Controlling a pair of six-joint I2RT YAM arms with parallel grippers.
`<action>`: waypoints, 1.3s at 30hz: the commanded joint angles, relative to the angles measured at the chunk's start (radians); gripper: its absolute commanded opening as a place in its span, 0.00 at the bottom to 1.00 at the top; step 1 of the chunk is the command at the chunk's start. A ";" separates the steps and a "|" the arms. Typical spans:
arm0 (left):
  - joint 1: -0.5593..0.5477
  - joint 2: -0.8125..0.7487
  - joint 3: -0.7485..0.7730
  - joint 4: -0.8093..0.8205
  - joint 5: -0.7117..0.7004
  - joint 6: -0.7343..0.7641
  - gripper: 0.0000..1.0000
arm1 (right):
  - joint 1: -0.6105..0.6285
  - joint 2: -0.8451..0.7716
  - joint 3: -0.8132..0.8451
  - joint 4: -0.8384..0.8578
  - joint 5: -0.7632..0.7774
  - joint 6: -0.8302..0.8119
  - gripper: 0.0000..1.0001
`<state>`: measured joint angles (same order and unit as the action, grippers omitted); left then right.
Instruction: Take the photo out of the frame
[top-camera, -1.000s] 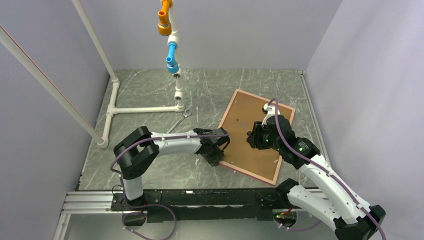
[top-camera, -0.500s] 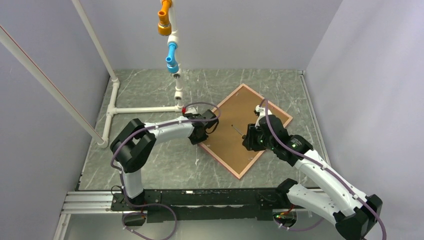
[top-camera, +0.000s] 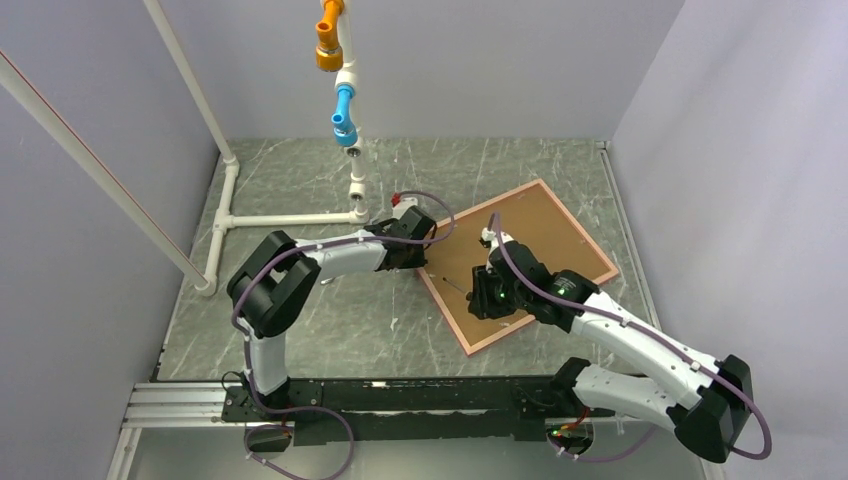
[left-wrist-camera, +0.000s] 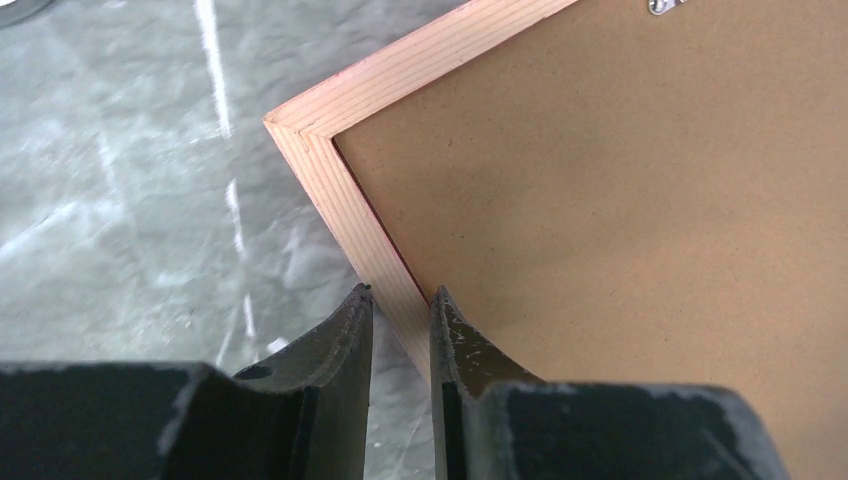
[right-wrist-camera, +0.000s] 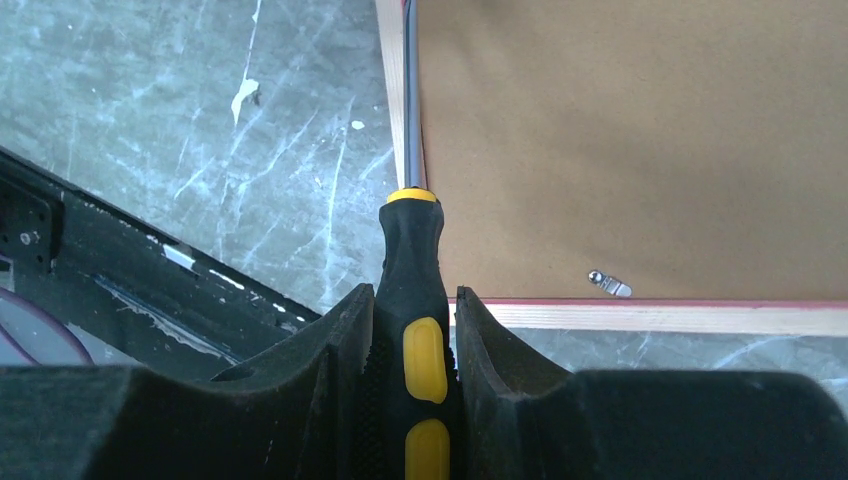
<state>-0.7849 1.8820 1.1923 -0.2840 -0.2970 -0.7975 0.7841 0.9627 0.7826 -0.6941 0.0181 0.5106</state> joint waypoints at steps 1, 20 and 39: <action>-0.002 0.056 -0.019 0.062 0.182 0.159 0.00 | 0.023 0.021 -0.010 0.062 0.021 0.045 0.00; 0.080 0.070 -0.044 0.142 0.367 0.235 0.00 | 0.084 0.185 -0.007 0.162 0.167 0.103 0.00; 0.085 0.052 -0.070 0.140 0.390 0.195 0.00 | 0.087 0.288 0.009 0.211 0.228 0.111 0.00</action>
<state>-0.6838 1.9099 1.1618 -0.0746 0.0414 -0.6323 0.8669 1.2289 0.7727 -0.5217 0.1829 0.6037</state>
